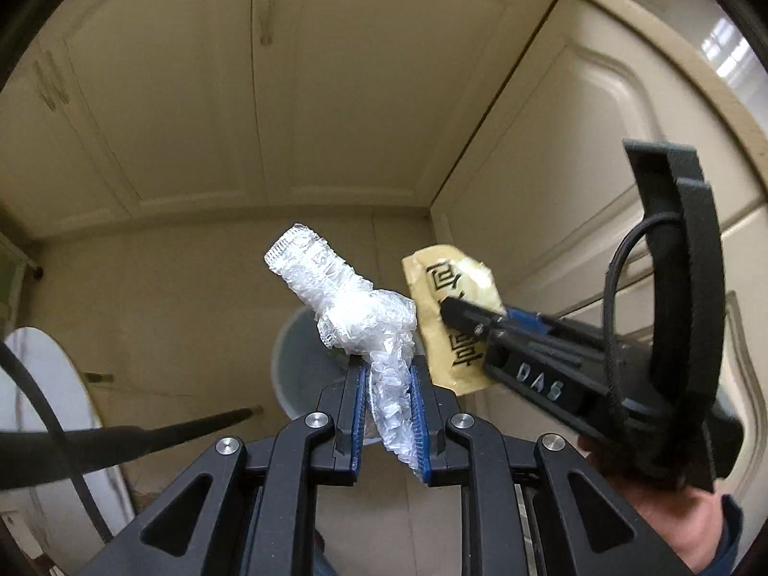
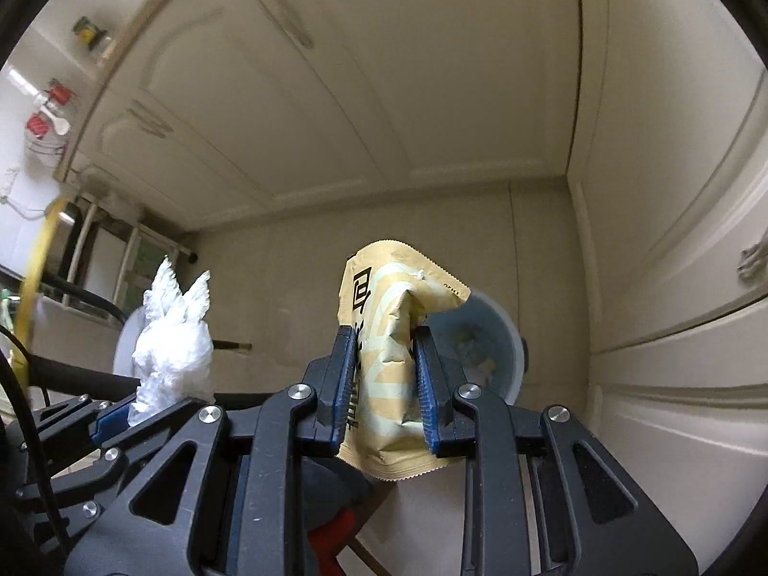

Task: Collect trash
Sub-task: 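Carry both wrappers to the blue bin and open both tools, then move both open tools back over the table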

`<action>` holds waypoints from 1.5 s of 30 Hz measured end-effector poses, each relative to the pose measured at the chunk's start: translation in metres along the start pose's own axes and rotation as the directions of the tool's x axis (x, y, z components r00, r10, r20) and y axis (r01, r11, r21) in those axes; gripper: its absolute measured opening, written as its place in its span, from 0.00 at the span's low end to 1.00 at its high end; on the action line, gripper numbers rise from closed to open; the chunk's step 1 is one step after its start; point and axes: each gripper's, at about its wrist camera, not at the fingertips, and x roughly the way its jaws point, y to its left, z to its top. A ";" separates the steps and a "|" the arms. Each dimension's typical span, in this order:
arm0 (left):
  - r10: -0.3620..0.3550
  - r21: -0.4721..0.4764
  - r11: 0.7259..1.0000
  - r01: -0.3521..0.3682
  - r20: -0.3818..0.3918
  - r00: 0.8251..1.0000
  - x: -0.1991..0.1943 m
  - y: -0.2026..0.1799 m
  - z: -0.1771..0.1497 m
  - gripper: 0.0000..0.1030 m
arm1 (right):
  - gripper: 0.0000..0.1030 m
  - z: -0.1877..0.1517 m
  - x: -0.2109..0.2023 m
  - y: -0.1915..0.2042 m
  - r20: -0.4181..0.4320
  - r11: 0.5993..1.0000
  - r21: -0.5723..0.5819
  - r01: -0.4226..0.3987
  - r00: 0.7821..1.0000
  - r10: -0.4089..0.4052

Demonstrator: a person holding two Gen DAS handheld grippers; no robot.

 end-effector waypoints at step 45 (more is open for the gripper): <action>0.239 -0.064 0.964 -0.258 0.637 0.733 -0.191 0.002 -0.096 0.99 | 1.00 -0.016 -0.203 0.113 0.421 0.999 -0.039 -0.020 0.907 0.035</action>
